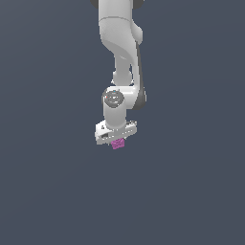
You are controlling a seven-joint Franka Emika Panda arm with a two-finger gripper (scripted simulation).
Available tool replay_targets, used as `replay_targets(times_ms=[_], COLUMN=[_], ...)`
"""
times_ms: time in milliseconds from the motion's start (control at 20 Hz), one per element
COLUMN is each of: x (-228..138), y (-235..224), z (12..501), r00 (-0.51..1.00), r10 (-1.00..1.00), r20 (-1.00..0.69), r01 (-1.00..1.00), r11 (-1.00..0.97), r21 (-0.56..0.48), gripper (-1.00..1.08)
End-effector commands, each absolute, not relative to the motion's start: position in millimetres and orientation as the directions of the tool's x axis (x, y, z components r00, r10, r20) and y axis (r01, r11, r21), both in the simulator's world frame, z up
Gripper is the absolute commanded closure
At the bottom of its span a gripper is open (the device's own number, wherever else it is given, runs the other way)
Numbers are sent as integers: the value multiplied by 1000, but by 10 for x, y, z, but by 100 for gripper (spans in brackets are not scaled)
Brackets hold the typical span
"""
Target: Pick up the object and move it to a goal position.
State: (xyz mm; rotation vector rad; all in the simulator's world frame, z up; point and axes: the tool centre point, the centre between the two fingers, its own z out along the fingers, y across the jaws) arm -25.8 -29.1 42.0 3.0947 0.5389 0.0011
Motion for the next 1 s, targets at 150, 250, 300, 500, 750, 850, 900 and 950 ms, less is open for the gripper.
replay_targets(times_ms=[150, 250, 300, 500, 750, 850, 900, 950], x=[-236, -218, -206, -145, -51, -18, -3, 10], y=[-425, -532, -598, -934, -1414, -1563, -1627, -1682], z=[457, 487, 505, 598, 732, 773, 791, 806], r00=[941, 941, 941, 941, 941, 941, 941, 941], r10=[338, 338, 338, 338, 338, 338, 338, 338], r20=[1, 1, 1, 1, 1, 1, 1, 1], r01=[338, 338, 338, 338, 338, 338, 338, 338], r11=[-941, -941, -941, -941, -941, -941, -941, -941], r21=[1, 1, 1, 0, 0, 0, 0, 0], gripper=[108, 108, 108, 108, 108, 108, 108, 108])
